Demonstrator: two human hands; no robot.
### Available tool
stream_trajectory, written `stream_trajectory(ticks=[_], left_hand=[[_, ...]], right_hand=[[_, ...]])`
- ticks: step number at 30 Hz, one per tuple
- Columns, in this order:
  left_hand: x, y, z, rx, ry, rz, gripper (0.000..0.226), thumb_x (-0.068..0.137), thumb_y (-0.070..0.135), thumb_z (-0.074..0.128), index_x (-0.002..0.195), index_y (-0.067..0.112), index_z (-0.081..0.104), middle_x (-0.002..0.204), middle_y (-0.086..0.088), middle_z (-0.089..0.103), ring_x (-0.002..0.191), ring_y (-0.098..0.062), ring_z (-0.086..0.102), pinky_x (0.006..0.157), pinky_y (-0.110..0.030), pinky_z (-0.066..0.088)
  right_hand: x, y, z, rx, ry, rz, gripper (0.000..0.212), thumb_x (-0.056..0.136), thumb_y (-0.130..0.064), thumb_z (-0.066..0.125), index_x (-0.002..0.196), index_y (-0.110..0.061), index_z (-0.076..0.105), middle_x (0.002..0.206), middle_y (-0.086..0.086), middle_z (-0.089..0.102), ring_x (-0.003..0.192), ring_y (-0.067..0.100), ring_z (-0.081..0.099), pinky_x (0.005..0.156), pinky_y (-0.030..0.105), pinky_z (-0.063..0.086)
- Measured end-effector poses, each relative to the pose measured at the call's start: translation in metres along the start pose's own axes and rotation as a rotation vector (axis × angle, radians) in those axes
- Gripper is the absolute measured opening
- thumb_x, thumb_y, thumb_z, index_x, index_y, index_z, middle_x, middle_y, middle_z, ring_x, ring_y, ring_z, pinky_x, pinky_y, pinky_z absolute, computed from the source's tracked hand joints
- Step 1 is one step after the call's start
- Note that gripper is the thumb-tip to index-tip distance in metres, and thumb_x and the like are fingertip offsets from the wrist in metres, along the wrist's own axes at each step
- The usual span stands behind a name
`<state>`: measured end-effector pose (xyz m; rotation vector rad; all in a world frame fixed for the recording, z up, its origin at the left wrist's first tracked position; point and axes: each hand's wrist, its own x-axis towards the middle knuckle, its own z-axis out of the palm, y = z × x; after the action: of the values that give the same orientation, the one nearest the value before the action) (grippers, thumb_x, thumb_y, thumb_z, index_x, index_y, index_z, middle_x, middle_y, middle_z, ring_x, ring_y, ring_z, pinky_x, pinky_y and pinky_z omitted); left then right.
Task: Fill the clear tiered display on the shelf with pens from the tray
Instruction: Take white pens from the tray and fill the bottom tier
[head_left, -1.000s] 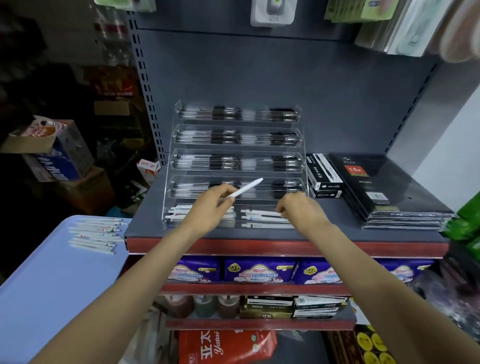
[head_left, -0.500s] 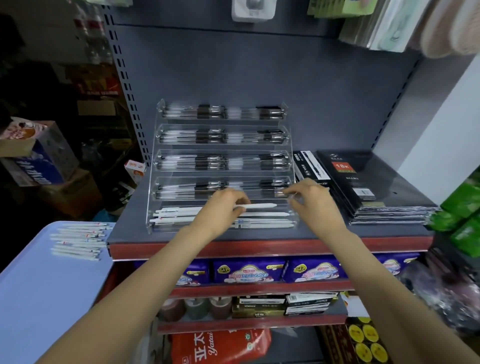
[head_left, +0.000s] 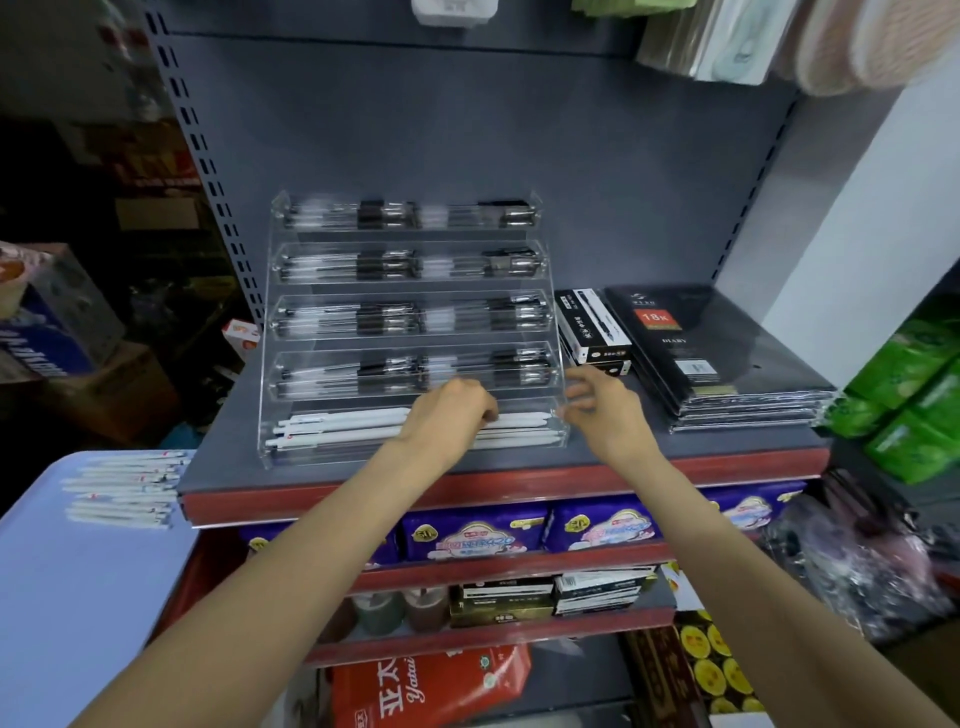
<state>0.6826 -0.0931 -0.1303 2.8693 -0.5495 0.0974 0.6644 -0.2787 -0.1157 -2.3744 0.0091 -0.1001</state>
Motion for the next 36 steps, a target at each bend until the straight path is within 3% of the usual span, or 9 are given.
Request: stream_trajectory(ticks=[7, 10, 14, 17, 20, 22, 24, 27, 36], left_hand=[[0.002, 0.000, 0.001, -0.134, -0.008, 0.029, 0.022, 0.090, 0.009, 0.057, 0.106, 0.018, 0.070, 0.112, -0.006, 0.067, 0.104, -0.025, 0.063, 0.090, -0.040, 0.050], [0.000, 0.003, -0.001, -0.166, -0.011, 0.052, 0.021, 0.093, 0.013, 0.055, 0.109, 0.018, 0.068, 0.113, -0.006, 0.067, 0.104, -0.025, 0.062, 0.090, -0.040, 0.050], [-0.013, -0.006, -0.018, -0.250, 0.106, 0.064, 0.022, 0.092, 0.019, 0.057, 0.113, 0.018, 0.064, 0.111, -0.002, 0.066, 0.101, -0.021, 0.061, 0.087, -0.038, 0.050], [-0.034, -0.030, -0.039, -0.387, 0.244, 0.024, 0.021, 0.089, 0.018, 0.060, 0.109, 0.017, 0.067, 0.100, -0.002, 0.067, 0.090, -0.016, 0.062, 0.084, -0.031, 0.050], [-0.062, -0.064, -0.063, -0.454, 0.331, -0.032, 0.019, 0.088, 0.017, 0.062, 0.106, 0.016, 0.068, 0.093, 0.002, 0.067, 0.079, -0.009, 0.059, 0.071, -0.009, 0.042], [-0.084, -0.096, -0.076, -0.450, 0.388, -0.085, 0.019, 0.088, 0.018, 0.062, 0.106, 0.016, 0.068, 0.091, 0.004, 0.066, 0.078, -0.007, 0.059, 0.066, -0.003, 0.039], [-0.109, -0.137, -0.086, -0.437, 0.453, -0.175, 0.018, 0.088, 0.017, 0.062, 0.105, 0.016, 0.067, 0.089, 0.003, 0.067, 0.077, -0.008, 0.060, 0.068, -0.006, 0.042], [-0.149, -0.203, -0.092, -0.426, 0.503, -0.338, 0.016, 0.088, 0.015, 0.061, 0.102, 0.013, 0.068, 0.088, -0.002, 0.070, 0.077, -0.014, 0.062, 0.075, -0.027, 0.051], [-0.242, -0.381, -0.059, -0.378, 0.268, -0.622, 0.018, 0.086, 0.014, 0.060, 0.103, 0.011, 0.067, 0.098, -0.005, 0.070, 0.088, -0.024, 0.064, 0.080, -0.033, 0.051]], right_hand=[[-0.008, -0.006, 0.006, 0.045, 0.075, 0.000, 0.044, 0.086, -0.005, 0.062, 0.129, -0.005, 0.050, 0.118, 0.012, 0.060, 0.103, 0.022, 0.060, 0.084, 0.019, 0.041], [-0.013, -0.011, 0.009, 0.027, 0.136, -0.039, 0.046, 0.086, -0.004, 0.062, 0.131, -0.006, 0.049, 0.124, 0.011, 0.055, 0.109, 0.019, 0.056, 0.096, 0.024, 0.044], [-0.019, -0.035, 0.015, 0.012, 0.173, -0.139, 0.041, 0.087, -0.004, 0.060, 0.128, -0.010, 0.053, 0.125, 0.007, 0.052, 0.109, 0.014, 0.054, 0.100, 0.023, 0.042], [-0.018, -0.067, 0.028, 0.028, 0.119, -0.210, 0.035, 0.087, -0.006, 0.061, 0.121, -0.009, 0.058, 0.117, 0.008, 0.057, 0.095, 0.009, 0.054, 0.094, 0.025, 0.047], [-0.019, -0.107, 0.052, 0.058, 0.074, -0.269, 0.031, 0.086, -0.006, 0.060, 0.118, -0.008, 0.060, 0.112, 0.008, 0.060, 0.091, 0.010, 0.054, 0.094, 0.031, 0.048], [-0.022, -0.138, 0.075, 0.089, 0.037, -0.301, 0.030, 0.086, -0.006, 0.060, 0.116, -0.010, 0.061, 0.109, 0.006, 0.061, 0.089, 0.010, 0.055, 0.092, 0.027, 0.048], [-0.026, -0.173, 0.104, 0.104, -0.023, -0.336, 0.030, 0.087, -0.007, 0.059, 0.116, -0.012, 0.061, 0.108, 0.004, 0.061, 0.088, 0.008, 0.055, 0.088, 0.019, 0.046], [-0.036, -0.226, 0.153, 0.136, -0.111, -0.394, 0.029, 0.089, -0.008, 0.057, 0.118, -0.012, 0.060, 0.110, 0.003, 0.060, 0.090, 0.008, 0.054, 0.085, 0.014, 0.042], [-0.053, -0.311, 0.327, 0.046, -0.370, -0.386, 0.031, 0.090, -0.007, 0.055, 0.120, -0.009, 0.058, 0.117, 0.010, 0.058, 0.106, 0.021, 0.058, 0.096, 0.028, 0.043]])
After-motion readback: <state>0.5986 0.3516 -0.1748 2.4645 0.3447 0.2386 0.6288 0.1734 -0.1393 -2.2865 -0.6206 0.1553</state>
